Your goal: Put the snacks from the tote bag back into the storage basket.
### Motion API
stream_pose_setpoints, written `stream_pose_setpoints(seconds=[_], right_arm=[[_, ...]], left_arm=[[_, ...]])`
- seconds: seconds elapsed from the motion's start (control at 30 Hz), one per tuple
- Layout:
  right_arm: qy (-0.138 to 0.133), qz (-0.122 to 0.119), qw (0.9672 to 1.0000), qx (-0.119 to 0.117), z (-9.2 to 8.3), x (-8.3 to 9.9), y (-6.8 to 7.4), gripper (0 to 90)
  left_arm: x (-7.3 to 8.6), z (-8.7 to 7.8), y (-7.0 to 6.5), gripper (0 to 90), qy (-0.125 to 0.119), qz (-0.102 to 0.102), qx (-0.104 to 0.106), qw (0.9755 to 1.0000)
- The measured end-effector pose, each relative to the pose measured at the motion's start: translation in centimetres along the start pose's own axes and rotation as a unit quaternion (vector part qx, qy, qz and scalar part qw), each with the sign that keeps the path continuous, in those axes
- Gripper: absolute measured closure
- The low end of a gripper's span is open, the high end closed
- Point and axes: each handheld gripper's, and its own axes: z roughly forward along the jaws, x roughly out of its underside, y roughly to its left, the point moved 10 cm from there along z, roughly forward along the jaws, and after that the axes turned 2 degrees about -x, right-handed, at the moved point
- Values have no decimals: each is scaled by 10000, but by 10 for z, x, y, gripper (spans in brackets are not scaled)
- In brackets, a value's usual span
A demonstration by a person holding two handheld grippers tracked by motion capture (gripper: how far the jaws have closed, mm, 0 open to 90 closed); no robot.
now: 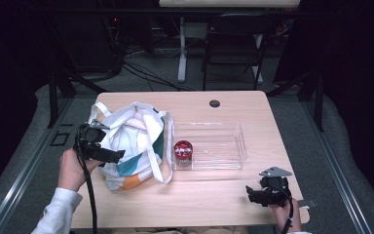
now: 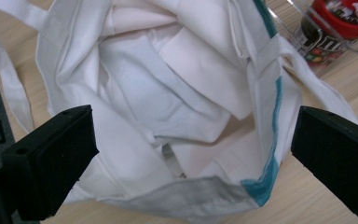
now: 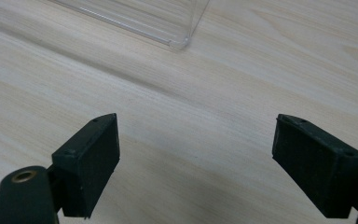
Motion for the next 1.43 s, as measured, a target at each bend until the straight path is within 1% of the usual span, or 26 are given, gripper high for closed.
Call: stream_pose_setpoints(seconds=[0.03, 0.07, 0.1, 0.17, 0.2, 0.33, 0.4, 0.43, 0.47, 0.7, 0.73, 0.87, 0.9, 0.93, 0.97, 1.0, 1.07, 1.17, 1.2, 1.23, 1.27, 1.43], right_arm=[[5, 3, 10000, 14, 0, 0, 0, 143], [3, 8, 10000, 0, 0, 0, 0, 144], [11, 4, 10000, 12, 0, 0, 0, 144], [0, 9, 10000, 11, 0, 0, 0, 143], [1, 8, 10000, -1, 0, 0, 0, 144], [10, -5, 10000, -18, 0, 0, 1, 144], [15, -2, 10000, -17, 0, 0, 1, 144], [15, -1, 10000, -15, 0, 0, 1, 144], [14, -1, 10000, -14, 0, 0, 1, 143], [-12, -9, 10000, 1, 0, 0, 1, 143], [-8, -10, 10000, 0, 0, 0, 1, 143], [-1, -23, 10000, 12, 0, 0, 1, 143], [-6, -25, 10000, 14, 0, 0, 1, 144], [-13, -16, 10000, 15, 0, 0, 1, 143], [-1, -27, 10000, 17, -1, 0, 1, 144], [5, -33, 10000, 25, -1, 0, 1, 144], [8, -42, 10000, 27, -1, 0, 1, 143], [17, -66, 10000, 14, 0, 1, 2, 143], [16, -56, 10000, 18, -1, 1, 1, 144], [-2, -42, 10000, 19, 0, 1, 1, 143], [-1, -30, 10000, 16, 0, 1, 1, 143], [7, -81, 10000, 9, 0, 0, 2, 143]], left_arm=[[4, -1, 1, 2, 32, -25, 27, 10000], [8, -1, 4, 2, -7, -74, -23, 10000], [12, -2, 5, 2, 5, -104, -15, 9999], [20, -2, 9, 2, -22, -149, -79, 9999], [24, -2, 9, 2, 3, -171, -64, 9998], [45, 0, 14, 2, 74, -277, -144, 9995], [53, 0, 16, 2, 127, -345, -110, 9993], [56, 1, 16, 2, 135, -381, -142, 9991], [61, 1, 17, 2, 150, -426, -122, 9989], [83, 6, 22, 1, 245, -539, -215, 9980], [86, 7, 22, 1, 283, -537, -189, 9980], [92, 10, 23, 1, 309, -583, -201, 9976], [93, 11, 23, 1, 300, -622, -199, 9974], [95, 11, 23, 1, 314, -615, -146, 9975], [95, 11, 24, 1, 273, -617, -192, 9975], [97, 11, 23, 1, 291, -632, -165, 9974], [99, 12, 24, 1, 265, -680, -190, 9972], [104, 14, 23, 1, 290, -743, -88, 9968], [106, 14, 24, 1, 290, -733, -101, 9968], [107, 14, 23, 2, 297, -761, -37, 9967], [108, 15, 23, 1, 280, -797, -25, 9964], [111, 16, 24, 1, 273, -839, 33, 9961]])
